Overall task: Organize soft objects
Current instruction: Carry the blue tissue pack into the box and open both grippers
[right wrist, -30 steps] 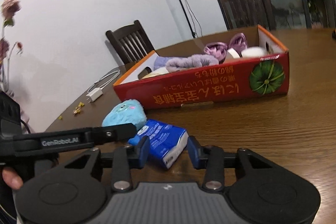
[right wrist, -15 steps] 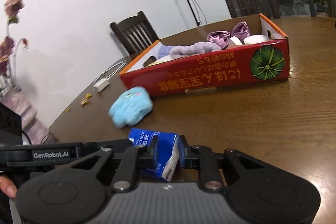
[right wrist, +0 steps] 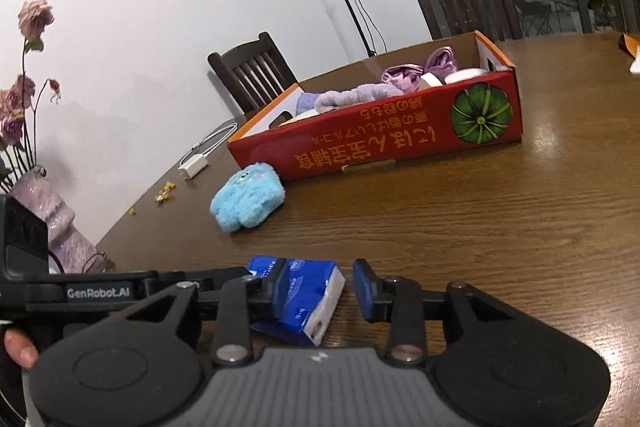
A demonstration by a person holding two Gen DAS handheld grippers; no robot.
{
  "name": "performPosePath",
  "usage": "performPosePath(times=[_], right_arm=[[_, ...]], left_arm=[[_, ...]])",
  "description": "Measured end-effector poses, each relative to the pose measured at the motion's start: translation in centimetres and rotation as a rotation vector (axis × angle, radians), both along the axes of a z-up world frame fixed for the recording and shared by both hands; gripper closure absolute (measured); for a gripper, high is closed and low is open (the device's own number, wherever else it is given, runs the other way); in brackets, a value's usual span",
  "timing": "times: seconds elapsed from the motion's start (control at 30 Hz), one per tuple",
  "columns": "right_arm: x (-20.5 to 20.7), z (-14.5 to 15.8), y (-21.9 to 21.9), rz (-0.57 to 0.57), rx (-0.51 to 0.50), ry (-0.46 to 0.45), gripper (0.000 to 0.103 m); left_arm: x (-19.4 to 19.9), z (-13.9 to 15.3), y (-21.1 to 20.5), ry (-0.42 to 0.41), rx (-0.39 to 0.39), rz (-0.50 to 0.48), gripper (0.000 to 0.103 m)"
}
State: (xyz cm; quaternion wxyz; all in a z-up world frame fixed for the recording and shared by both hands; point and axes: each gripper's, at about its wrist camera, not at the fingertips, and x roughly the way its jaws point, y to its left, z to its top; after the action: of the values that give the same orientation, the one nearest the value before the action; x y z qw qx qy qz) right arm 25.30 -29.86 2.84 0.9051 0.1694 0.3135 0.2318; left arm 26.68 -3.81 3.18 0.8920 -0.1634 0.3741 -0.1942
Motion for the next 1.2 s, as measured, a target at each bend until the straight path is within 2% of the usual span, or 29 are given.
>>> performPosePath(times=[0.13,0.17,0.23,0.4,0.53,0.67,0.8,0.93,1.1,1.2], right_arm=[[0.1,-0.3,0.1,0.015,0.015,0.014,0.067],[0.2,-0.4,0.2,0.020,0.019,0.017,0.067],[0.4,-0.7,0.5,0.029,0.020,0.028,0.068],[0.9,-1.0,0.7,0.035,0.011,0.035,0.083],[2.0,0.3,0.3,0.014,0.011,0.006,0.084],[4.2,3.5,0.3,0.009,-0.016,-0.076,0.084],[9.1,7.2,0.2,0.024,-0.031,-0.156,0.084],[16.9,9.5,0.8,0.026,-0.043,-0.155,0.084],[26.7,8.7,2.1,0.013,-0.071,-0.027,0.084],[31.4,7.2,3.2,-0.009,-0.099,0.054,0.082]], left_arm=[[0.1,-0.3,-0.4,0.006,-0.001,-0.021,0.055],[0.2,-0.4,-0.4,0.013,-0.007,-0.025,0.058],[0.5,-0.6,-0.2,0.028,-0.034,-0.032,0.070],[1.1,-0.4,-0.1,0.018,-0.035,-0.018,0.077],[2.2,1.6,-0.2,-0.046,-0.042,-0.019,0.079],[5.1,4.8,-0.5,-0.150,-0.033,-0.027,0.079],[10.0,8.5,-0.3,-0.239,-0.029,-0.012,0.079],[16.8,10.0,-0.3,-0.242,-0.005,0.013,0.079],[25.9,7.9,-0.6,-0.092,0.036,0.084,0.079],[28.8,5.9,-1.5,-0.011,0.067,0.097,0.079]])
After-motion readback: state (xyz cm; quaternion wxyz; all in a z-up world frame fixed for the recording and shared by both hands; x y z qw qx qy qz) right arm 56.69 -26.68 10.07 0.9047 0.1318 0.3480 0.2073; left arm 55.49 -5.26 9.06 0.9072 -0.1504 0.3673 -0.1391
